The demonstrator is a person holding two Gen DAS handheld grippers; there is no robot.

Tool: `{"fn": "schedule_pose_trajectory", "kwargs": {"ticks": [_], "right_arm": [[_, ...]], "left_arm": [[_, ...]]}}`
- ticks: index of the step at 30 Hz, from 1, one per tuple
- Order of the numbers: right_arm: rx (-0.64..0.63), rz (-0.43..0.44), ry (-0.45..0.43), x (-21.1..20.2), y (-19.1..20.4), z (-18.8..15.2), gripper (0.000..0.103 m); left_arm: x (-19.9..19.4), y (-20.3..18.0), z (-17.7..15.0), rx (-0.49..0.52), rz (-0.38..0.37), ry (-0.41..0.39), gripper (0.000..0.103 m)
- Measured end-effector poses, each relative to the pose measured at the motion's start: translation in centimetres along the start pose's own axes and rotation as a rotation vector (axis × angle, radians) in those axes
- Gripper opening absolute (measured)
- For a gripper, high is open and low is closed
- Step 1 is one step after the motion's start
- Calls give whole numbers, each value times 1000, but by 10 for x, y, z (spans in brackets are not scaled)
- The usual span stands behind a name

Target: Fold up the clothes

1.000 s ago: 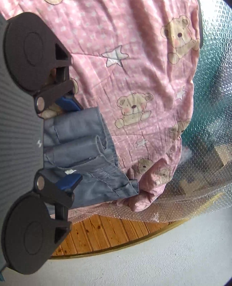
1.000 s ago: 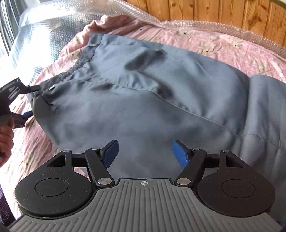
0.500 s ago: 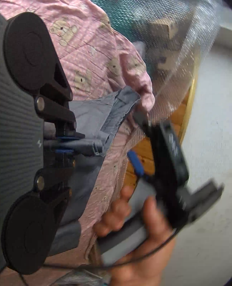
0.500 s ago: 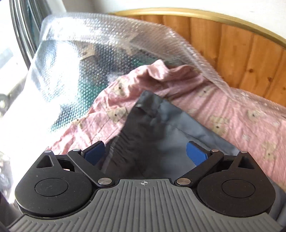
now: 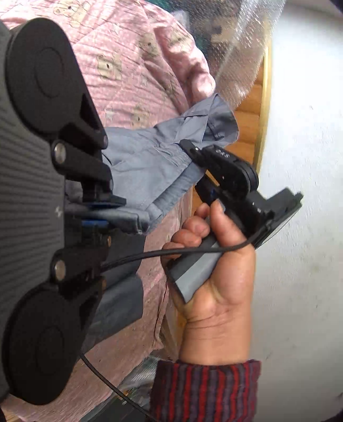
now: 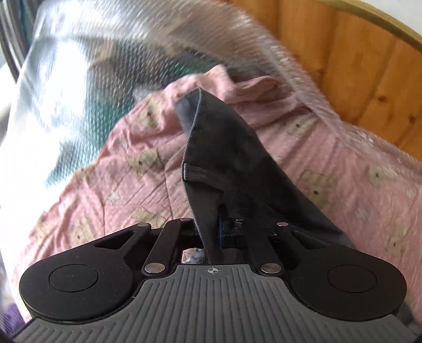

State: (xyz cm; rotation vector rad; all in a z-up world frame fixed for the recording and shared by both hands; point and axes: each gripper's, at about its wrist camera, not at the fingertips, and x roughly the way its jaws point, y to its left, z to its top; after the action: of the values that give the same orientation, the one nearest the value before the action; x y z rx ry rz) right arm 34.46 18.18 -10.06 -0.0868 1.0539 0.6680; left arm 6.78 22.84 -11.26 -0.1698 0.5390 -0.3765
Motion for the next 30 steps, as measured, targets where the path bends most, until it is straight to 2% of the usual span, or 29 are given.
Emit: {"fn": "schedule_pose_trajectory", "kwargs": {"ticks": [3,6,9,10,12,14,15,17,18,20,21,22,27,28,29,30], "right_arm": [[290,62,-91,-46,-88,-58,5],[530,49,-90,-52,-165,-128,5],[645,13,-53,-34,-210,-181,9],[651,15,-70,-30,-215,-188,12],[654,23,-116,-24,-222,-200,11],[617,-11,-127,-29,-220,-198,16],[597,-29,-130,-31,-218,-197,28],[542,-144,-153,-51,-214,-191,47],[516,-217,-175,-65,-212,-187,46],[469,-292,-241,-92,-207,-180,46],[445,-325,-275,-106,-205,-176,46],[400,-320,-297,-113,-199,-168,46],[117,-272,-139,-55,-174,-122,42],[60,-263,-105,-42,-169,-112,36],[29,-297,-79,-29,-176,-110,18],[3,-340,-54,-14,-185,-110,14]], "left_arm": [[14,-26,-3,41,-109,55,11],[49,-47,-17,38,-208,159,11],[83,-69,-33,43,-266,286,16],[91,-74,-37,46,-273,320,17],[96,-73,-39,32,-284,354,21],[92,-66,-31,-12,-309,361,23],[87,-62,-24,-45,-330,358,25],[67,-46,-2,-134,-382,326,30],[56,-36,8,-179,-395,303,39],[40,-12,19,-262,-370,254,55],[43,-4,13,-291,-343,259,62],[47,4,7,-320,-317,264,63],[64,44,-21,-465,-184,287,54],[67,52,-27,-494,-157,292,54],[70,60,-33,-523,-130,296,55],[74,63,-37,-538,-112,300,63]]}}
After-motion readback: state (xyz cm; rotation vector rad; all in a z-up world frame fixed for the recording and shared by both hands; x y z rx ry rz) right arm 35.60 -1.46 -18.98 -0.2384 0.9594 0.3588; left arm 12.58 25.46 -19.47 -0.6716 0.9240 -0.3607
